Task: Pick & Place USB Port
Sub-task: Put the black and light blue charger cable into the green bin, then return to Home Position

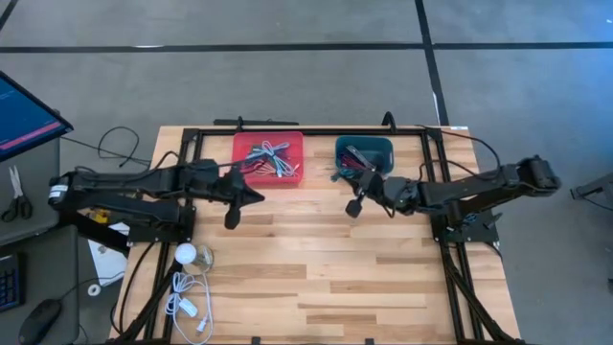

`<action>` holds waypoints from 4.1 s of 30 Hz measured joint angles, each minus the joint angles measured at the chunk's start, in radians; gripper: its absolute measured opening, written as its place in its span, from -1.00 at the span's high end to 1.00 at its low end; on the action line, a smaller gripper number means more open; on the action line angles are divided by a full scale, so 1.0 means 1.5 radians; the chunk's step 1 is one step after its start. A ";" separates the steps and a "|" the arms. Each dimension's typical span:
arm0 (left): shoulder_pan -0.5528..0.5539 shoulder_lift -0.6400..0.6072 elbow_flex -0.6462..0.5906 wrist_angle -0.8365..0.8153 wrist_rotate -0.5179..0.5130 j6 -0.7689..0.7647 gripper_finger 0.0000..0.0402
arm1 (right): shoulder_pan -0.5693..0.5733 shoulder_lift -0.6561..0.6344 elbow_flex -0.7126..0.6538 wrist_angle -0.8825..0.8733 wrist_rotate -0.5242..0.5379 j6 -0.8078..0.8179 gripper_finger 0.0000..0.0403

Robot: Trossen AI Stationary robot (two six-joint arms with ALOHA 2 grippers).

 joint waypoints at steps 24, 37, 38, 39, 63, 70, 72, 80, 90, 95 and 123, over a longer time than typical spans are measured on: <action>0.000 -0.097 -0.055 0.027 0.000 -0.030 0.94 | -0.257 0.001 0.000 -0.282 0.054 0.089 1.00; 0.000 -0.096 -0.055 0.029 0.000 -0.030 0.94 | -0.302 0.131 0.000 -0.248 0.023 0.088 0.95; 0.000 -0.096 -0.055 0.030 0.000 -0.030 0.94 | -0.302 0.139 0.000 -0.238 0.023 0.088 0.91; 0.000 -0.096 -0.055 0.030 0.000 -0.030 0.94 | -0.302 0.145 0.000 -0.224 0.023 0.088 0.87; 0.000 -0.096 -0.055 0.030 0.000 -0.022 0.94 | -0.193 -0.019 0.000 -0.124 -0.019 0.087 -0.03; 0.000 -0.096 -0.055 0.030 0.000 0.031 0.94 | -0.123 -0.085 0.000 -0.112 -0.152 0.076 0.02; 0.000 -0.096 -0.055 0.030 0.000 0.032 0.94 | -0.102 -0.101 0.000 -0.112 -0.158 0.061 0.05; 0.000 -0.097 -0.055 0.030 0.000 0.033 0.94 | -0.037 -0.161 0.000 -0.119 -0.170 0.031 0.16; 0.000 -0.104 -0.055 0.036 0.010 0.126 0.94 | 0.013 -0.243 0.000 -0.186 -0.317 0.031 0.25; -0.001 -0.132 -0.062 0.030 0.020 0.158 0.94 | 0.039 -0.311 0.000 -0.239 -0.319 0.031 0.32; -0.001 -0.471 -0.195 0.034 0.053 0.167 0.94 | 0.147 -0.505 0.000 -0.349 -0.305 -0.024 0.65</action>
